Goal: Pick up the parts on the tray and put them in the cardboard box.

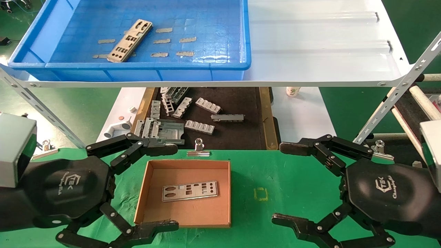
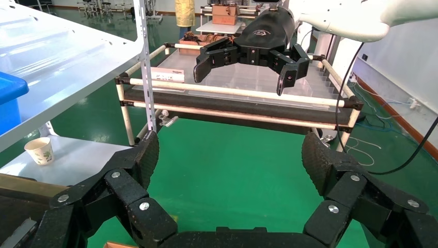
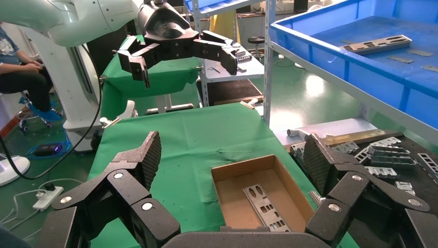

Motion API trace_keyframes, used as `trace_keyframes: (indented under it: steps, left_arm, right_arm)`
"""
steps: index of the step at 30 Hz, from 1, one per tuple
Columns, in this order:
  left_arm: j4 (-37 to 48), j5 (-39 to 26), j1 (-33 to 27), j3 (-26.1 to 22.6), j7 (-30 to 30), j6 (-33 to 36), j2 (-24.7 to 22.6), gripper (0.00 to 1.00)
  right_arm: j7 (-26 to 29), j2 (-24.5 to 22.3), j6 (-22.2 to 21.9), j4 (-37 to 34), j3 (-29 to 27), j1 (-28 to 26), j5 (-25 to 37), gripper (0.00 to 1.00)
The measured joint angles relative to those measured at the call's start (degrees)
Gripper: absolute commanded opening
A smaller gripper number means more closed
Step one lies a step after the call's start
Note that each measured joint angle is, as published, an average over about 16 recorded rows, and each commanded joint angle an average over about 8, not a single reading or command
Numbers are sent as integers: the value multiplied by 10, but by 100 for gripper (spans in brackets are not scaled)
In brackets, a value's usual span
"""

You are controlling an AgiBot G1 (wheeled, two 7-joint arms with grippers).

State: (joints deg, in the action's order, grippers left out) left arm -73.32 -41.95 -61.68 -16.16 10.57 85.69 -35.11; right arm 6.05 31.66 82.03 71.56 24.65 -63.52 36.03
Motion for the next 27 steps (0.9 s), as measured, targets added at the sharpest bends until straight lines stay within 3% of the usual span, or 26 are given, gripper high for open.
trace_keyframes:
  steps: [11,13,15,19,21,23,27]
  left_arm:
    - [0,0,0,0,0,0,0,100]
    - [0,0,0,0,0,0,0,100]
    - [0,0,0,0,0,0,0,100]
    - [2,-1,-2,0,1,-4,-1,100]
    - [4,-2,-4,1,1,-9,-3,100]
    - [8,-6,-9,1,3,-18,-6,100]
    - [24,-18,-30,0,6,-45,-20,100]
  right_arm:
    - [0,0,0,0,0,0,0,100]
    - [0,0,0,0,0,0,0,95]
    - [0,0,0,0,0,0,0,81]
    - [0,0,0,0,0,0,0,31]
    - [0,0,0,0,0,0,0,11]
    - [0,0,0,0,0,0,0,0]
    - [0,0,0,0,0,0,0,0]
